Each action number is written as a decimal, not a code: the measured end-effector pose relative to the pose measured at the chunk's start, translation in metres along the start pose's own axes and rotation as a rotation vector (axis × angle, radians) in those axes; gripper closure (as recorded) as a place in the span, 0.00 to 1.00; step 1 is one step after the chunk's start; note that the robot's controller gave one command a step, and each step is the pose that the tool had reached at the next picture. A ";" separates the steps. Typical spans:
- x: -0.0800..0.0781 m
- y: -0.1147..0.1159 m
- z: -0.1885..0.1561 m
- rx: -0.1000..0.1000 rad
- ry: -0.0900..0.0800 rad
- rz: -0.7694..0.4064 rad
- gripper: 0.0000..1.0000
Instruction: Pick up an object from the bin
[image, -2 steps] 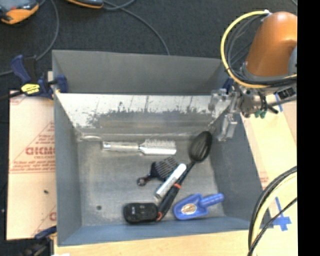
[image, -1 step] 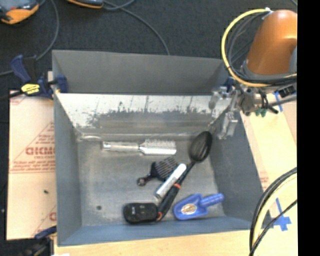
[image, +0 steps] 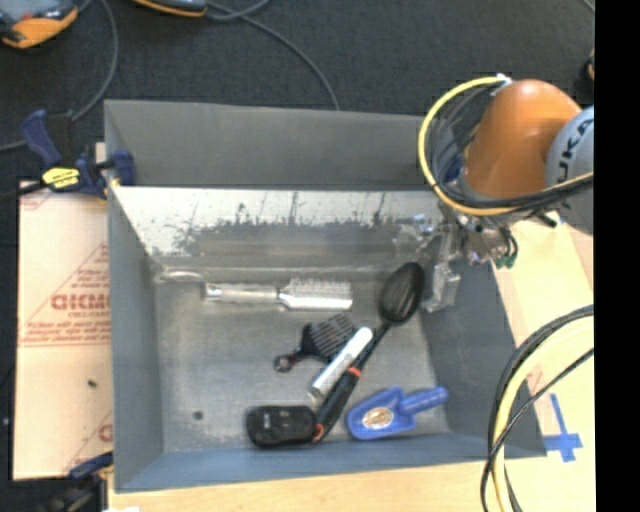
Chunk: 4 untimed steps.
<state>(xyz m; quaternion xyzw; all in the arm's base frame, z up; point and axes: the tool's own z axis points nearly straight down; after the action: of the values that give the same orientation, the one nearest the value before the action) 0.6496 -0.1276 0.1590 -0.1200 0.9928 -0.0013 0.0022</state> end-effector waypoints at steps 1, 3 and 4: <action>0.006 -0.004 0.018 0.002 -0.003 -0.184 0.00; -0.002 -0.009 0.082 0.002 -0.020 -0.632 0.00; -0.002 -0.018 0.082 0.010 -0.024 -0.803 1.00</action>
Offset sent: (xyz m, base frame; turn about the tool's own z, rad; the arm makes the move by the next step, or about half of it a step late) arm 0.0007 -0.0235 -0.0384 -0.4855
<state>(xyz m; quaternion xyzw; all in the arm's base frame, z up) 0.6566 -0.1444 0.0766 -0.4985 0.8668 -0.0056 0.0138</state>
